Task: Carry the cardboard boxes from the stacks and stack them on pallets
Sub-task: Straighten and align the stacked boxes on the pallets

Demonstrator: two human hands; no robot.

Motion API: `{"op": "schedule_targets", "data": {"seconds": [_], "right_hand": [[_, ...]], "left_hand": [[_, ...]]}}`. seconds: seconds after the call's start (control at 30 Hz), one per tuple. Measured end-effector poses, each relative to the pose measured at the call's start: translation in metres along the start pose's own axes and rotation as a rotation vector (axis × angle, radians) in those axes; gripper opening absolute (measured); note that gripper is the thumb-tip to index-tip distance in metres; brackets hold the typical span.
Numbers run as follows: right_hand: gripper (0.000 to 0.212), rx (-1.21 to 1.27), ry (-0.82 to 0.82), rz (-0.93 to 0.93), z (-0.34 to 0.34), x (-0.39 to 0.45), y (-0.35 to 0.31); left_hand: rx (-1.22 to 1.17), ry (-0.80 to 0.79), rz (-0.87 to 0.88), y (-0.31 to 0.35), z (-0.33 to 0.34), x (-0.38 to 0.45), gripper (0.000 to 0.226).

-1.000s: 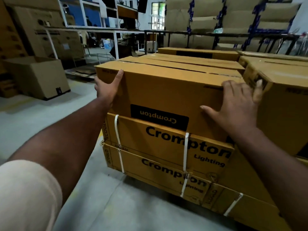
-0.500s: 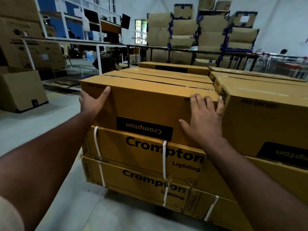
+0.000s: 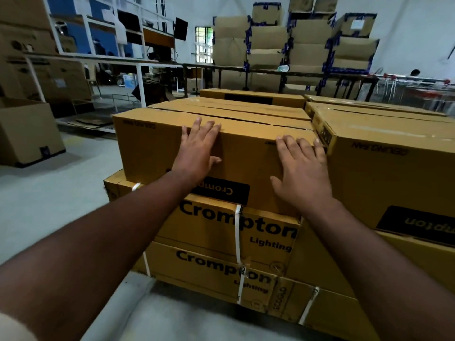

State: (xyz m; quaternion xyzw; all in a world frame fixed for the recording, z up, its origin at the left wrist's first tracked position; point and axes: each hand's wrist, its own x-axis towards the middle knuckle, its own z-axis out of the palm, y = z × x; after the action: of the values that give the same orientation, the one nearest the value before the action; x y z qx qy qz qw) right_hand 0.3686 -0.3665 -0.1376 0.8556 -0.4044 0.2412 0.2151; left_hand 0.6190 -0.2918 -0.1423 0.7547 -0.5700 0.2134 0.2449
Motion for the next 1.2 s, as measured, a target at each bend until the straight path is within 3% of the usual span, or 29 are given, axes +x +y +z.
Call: {"op": "schedule_targets", "data": {"seconds": [0.53, 0.77, 0.93, 1.07, 1.2], "right_hand": [[0.099, 0.042, 0.017, -0.008, 0.008, -0.008, 0.004], [0.077, 0.301, 0.006, -0.065, -0.021, 0.008, -0.009], [0.067, 0.579, -0.151, -0.006, -0.087, 0.020, -0.019], [0.043, 0.719, -0.177, 0.083, -0.170, 0.023, -0.009], [0.035, 0.818, -0.258, 0.186, -0.260, 0.020, -0.014]], "left_hand": [[-0.016, 0.073, 0.020, 0.008, -0.001, -0.011, 0.085], [-0.101, 0.026, 0.115, 0.021, -0.036, 0.000, 0.054], [-0.200, -0.094, 0.101, 0.039, -0.094, 0.013, 0.048], [-0.275, -0.223, 0.021, 0.049, -0.168, 0.009, 0.043], [-0.385, -0.230, -0.166, 0.061, -0.248, -0.009, 0.036]]}}
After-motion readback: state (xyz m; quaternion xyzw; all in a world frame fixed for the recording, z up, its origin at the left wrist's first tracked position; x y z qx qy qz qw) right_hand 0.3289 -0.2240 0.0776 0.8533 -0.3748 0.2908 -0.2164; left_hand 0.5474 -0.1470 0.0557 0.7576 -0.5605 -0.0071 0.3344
